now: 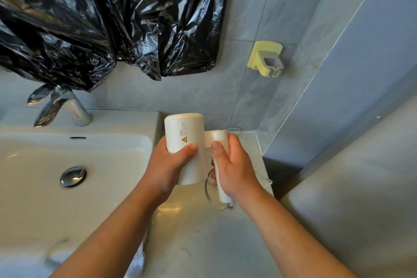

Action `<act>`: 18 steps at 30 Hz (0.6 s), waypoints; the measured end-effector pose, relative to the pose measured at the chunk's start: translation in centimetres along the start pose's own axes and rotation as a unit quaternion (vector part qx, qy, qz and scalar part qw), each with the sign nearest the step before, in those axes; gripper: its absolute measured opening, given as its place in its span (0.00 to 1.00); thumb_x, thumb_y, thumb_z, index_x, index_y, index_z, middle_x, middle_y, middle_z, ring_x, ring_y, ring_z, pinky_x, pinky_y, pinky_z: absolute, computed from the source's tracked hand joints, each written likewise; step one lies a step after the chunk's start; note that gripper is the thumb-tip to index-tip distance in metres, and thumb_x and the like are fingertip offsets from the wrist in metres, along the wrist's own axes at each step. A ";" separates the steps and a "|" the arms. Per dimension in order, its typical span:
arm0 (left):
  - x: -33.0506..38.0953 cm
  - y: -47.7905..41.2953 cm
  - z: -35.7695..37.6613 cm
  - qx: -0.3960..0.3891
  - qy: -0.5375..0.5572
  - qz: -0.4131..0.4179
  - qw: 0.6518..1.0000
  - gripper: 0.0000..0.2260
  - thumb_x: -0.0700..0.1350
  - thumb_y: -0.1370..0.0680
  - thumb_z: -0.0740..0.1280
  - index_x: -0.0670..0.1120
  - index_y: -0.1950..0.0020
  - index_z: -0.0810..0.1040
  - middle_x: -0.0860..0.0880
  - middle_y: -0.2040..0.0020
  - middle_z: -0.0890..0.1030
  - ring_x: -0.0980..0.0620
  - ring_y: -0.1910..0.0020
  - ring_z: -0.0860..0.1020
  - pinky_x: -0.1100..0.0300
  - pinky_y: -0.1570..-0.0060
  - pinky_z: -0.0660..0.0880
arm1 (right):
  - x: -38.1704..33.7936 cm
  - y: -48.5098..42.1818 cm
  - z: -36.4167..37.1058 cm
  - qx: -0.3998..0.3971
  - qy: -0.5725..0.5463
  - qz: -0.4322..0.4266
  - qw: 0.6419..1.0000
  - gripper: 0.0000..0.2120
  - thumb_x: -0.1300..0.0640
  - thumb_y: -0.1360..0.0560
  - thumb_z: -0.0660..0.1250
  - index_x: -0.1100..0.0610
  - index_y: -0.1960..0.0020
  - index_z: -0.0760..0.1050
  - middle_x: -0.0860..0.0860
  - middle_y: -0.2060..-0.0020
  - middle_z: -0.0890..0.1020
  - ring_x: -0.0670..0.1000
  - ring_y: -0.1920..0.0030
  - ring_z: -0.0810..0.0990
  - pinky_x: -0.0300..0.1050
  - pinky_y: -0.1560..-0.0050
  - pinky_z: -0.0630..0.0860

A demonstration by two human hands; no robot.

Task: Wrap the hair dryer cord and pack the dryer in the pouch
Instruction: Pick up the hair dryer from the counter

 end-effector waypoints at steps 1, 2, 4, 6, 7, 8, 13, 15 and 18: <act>0.3 0.1 -0.1 -0.003 -0.004 0.001 1.000 0.28 0.59 0.38 0.72 0.47 0.43 0.77 0.44 0.53 0.84 0.42 0.53 0.84 0.48 0.57 0.82 | -0.3 0.0 0.1 -0.007 0.004 0.000 1.000 0.04 0.44 0.21 0.57 0.42 0.53 0.68 0.46 0.63 0.78 0.47 0.65 0.79 0.44 0.68 0.78; 0.4 0.1 -0.4 -0.004 -0.011 0.000 1.000 0.27 0.59 0.39 0.72 0.48 0.44 0.77 0.45 0.54 0.84 0.43 0.54 0.84 0.48 0.58 0.82 | -0.6 0.1 0.2 -0.017 0.011 0.001 1.000 0.04 0.44 0.20 0.57 0.42 0.53 0.68 0.46 0.63 0.78 0.47 0.66 0.79 0.45 0.68 0.79; 1.0 0.1 -1.4 -0.004 -0.033 0.001 0.999 0.27 0.59 0.41 0.73 0.48 0.46 0.78 0.47 0.56 0.85 0.44 0.56 0.84 0.48 0.58 0.82 | -0.7 0.3 0.4 -0.046 0.044 -0.004 0.998 0.07 0.42 0.22 0.56 0.43 0.52 0.69 0.46 0.65 0.78 0.47 0.67 0.78 0.54 0.64 0.80; 1.9 0.0 -2.2 -0.029 -0.080 0.005 0.996 0.26 0.59 0.43 0.73 0.48 0.50 0.79 0.50 0.58 0.85 0.50 0.59 0.84 0.52 0.61 0.80 | -0.5 0.8 0.9 -0.091 0.092 -0.009 0.992 0.12 0.38 0.25 0.56 0.46 0.52 0.68 0.47 0.66 0.77 0.50 0.67 0.76 0.58 0.62 0.78; 2.2 -0.1 -2.5 -0.045 -0.104 0.003 0.994 0.25 0.59 0.43 0.73 0.49 0.51 0.79 0.52 0.60 0.85 0.52 0.60 0.83 0.54 0.62 0.80 | -0.4 1.0 1.1 -0.108 0.113 -0.010 0.988 0.14 0.37 0.26 0.56 0.46 0.51 0.68 0.48 0.66 0.77 0.52 0.67 0.76 0.59 0.61 0.78; 2.4 -0.1 -2.8 -0.058 -0.120 -0.001 0.991 0.25 0.59 0.44 0.73 0.49 0.51 0.78 0.52 0.60 0.85 0.52 0.61 0.83 0.55 0.61 0.79 | -0.4 1.1 1.2 -0.117 0.127 -0.011 0.985 0.15 0.36 0.27 0.56 0.46 0.51 0.68 0.48 0.65 0.77 0.54 0.66 0.76 0.60 0.60 0.78; 3.6 -0.1 -2.7 -0.064 -0.125 0.005 0.990 0.26 0.59 0.43 0.73 0.49 0.49 0.78 0.48 0.55 0.84 0.49 0.57 0.83 0.53 0.60 0.80 | -1.4 1.0 0.8 -0.086 0.142 -0.034 0.986 0.15 0.36 0.27 0.55 0.44 0.50 0.69 0.48 0.64 0.79 0.55 0.62 0.79 0.62 0.58 0.78; 4.0 0.2 -2.4 -0.041 -0.117 0.017 0.992 0.27 0.59 0.43 0.73 0.48 0.49 0.78 0.46 0.55 0.84 0.49 0.58 0.83 0.53 0.62 0.81 | -1.4 0.8 0.1 -0.026 0.157 -0.031 0.987 0.16 0.36 0.27 0.53 0.46 0.52 0.70 0.48 0.63 0.80 0.54 0.59 0.79 0.59 0.56 0.78; 3.7 0.6 -2.2 -0.003 -0.103 0.011 0.995 0.28 0.60 0.43 0.74 0.48 0.48 0.78 0.45 0.53 0.84 0.46 0.56 0.83 0.47 0.58 0.81 | -1.3 1.0 0.0 0.010 0.183 -0.022 0.983 0.18 0.36 0.25 0.51 0.48 0.54 0.70 0.49 0.62 0.80 0.54 0.59 0.78 0.54 0.57 0.76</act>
Point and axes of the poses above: each hand's wrist, its own y-axis away from the middle knuckle, its own z-axis out of the palm, x = y × z, the point moved 9 cm from there along -y, towards the middle knuckle
